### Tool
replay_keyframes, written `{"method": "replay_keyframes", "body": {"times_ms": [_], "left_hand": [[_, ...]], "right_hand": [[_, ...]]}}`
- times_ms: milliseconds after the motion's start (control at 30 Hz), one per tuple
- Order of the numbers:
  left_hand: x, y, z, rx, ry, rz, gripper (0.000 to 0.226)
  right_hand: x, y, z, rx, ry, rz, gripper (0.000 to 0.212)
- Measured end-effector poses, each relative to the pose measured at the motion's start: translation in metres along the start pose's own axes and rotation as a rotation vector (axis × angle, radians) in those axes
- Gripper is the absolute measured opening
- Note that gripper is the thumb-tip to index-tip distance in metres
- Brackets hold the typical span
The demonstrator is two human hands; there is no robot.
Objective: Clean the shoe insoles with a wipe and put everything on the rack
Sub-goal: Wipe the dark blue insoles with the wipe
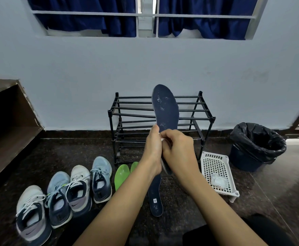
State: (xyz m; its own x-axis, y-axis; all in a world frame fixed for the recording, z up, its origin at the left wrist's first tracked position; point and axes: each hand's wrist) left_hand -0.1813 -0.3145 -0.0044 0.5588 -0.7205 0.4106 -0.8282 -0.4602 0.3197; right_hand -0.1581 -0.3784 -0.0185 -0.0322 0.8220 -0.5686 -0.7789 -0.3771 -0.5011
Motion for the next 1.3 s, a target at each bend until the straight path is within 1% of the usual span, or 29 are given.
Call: {"method": "replay_keyframes", "body": {"times_ms": [133, 267, 467, 633, 767, 933, 1033, 1133, 1233, 1300], "left_hand": [[0.002, 0.007, 0.003, -0.028, -0.021, 0.041, 0.048], [-0.002, 0.009, -0.003, -0.074, -0.02, 0.055, 0.049], [-0.002, 0.009, -0.005, -0.049, -0.025, 0.041, 0.048], [0.003, 0.012, -0.001, -0.033, -0.054, 0.086, 0.047], [0.002, 0.009, -0.004, -0.047, -0.059, 0.055, 0.046], [-0.001, 0.005, -0.01, -0.068, -0.003, 0.012, 0.053], [0.002, 0.005, -0.008, -0.026, -0.03, 0.014, 0.05], [0.006, 0.007, -0.001, 0.019, -0.06, 0.02, 0.044], [0.007, 0.007, 0.001, 0.006, -0.057, 0.033, 0.045], [0.006, 0.007, -0.002, -0.012, -0.052, 0.037, 0.048]], "right_hand": [[-0.006, -0.004, 0.0, 0.013, 0.031, -0.042, 0.023], [-0.006, 0.006, 0.005, -0.022, 0.075, -0.02, 0.024], [-0.012, 0.004, 0.005, -0.009, 0.028, 0.056, 0.026], [-0.019, -0.004, 0.002, 0.014, 0.061, 0.042, 0.024], [-0.016, -0.002, 0.005, 0.022, 0.104, 0.044, 0.024], [-0.016, 0.007, 0.01, -0.004, 0.06, 0.125, 0.023], [-0.016, -0.001, 0.006, -0.001, 0.064, 0.108, 0.024], [-0.016, -0.006, 0.0, 0.011, 0.121, 0.059, 0.024], [-0.016, -0.003, 0.0, 0.027, 0.126, 0.04, 0.025], [-0.016, 0.002, 0.002, 0.03, 0.119, 0.055, 0.025]]}}
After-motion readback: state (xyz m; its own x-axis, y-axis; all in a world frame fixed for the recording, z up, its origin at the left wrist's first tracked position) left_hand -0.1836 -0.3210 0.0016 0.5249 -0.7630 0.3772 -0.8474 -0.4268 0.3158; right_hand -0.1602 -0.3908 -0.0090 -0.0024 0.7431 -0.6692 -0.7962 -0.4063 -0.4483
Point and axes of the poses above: each hand's wrist, its own y-axis away from the middle knuckle, its own x-axis out of the palm, z = x × y, and after that the axes turned 1 degree about x, right-handed
